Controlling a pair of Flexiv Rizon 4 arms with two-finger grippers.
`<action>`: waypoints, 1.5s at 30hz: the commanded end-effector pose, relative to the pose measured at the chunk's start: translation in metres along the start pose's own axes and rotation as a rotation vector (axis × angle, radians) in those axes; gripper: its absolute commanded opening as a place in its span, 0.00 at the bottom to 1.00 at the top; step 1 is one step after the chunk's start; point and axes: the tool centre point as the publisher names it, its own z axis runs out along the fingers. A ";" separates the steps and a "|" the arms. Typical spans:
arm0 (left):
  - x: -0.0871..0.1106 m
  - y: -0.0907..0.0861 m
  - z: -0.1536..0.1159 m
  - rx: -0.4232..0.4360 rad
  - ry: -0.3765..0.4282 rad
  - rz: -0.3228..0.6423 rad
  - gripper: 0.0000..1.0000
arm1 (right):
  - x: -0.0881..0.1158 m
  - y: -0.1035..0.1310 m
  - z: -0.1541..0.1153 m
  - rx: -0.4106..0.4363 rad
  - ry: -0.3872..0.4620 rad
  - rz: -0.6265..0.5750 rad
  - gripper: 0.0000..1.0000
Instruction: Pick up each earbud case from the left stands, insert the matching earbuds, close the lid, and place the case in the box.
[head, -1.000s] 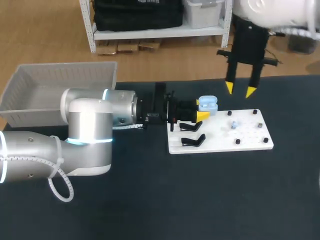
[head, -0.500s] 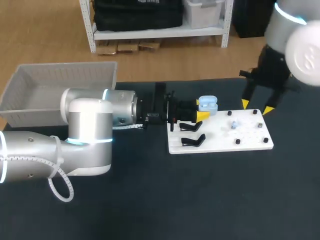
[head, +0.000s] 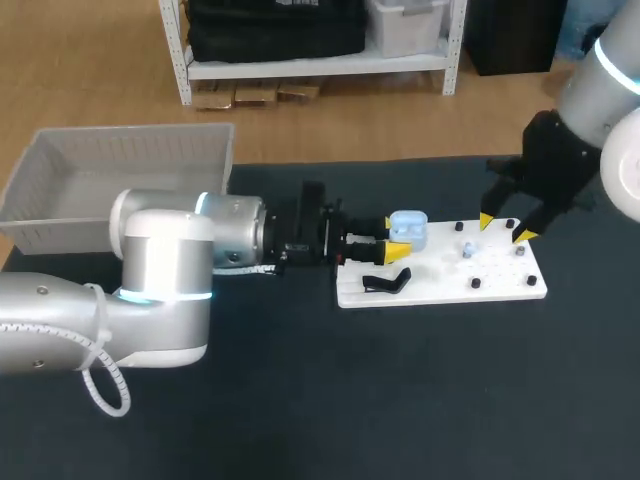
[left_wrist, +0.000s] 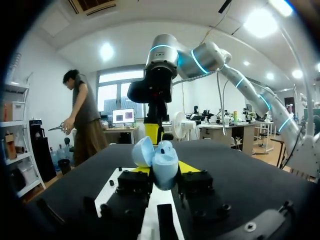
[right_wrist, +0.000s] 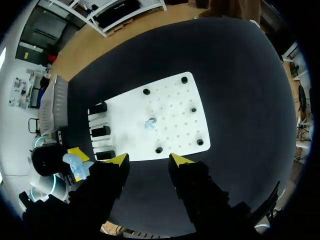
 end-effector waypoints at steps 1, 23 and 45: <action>-0.003 -0.013 -0.009 -0.026 0.004 0.002 0.00 | 0.001 0.005 0.013 0.043 -0.016 -0.017 0.49; -0.003 -0.016 -0.011 -0.026 0.004 -0.002 0.00 | -0.017 0.011 0.058 0.242 -0.013 0.076 0.44; -0.003 -0.016 -0.011 -0.026 0.004 -0.002 0.00 | -0.030 -0.002 0.071 0.264 0.013 0.091 0.33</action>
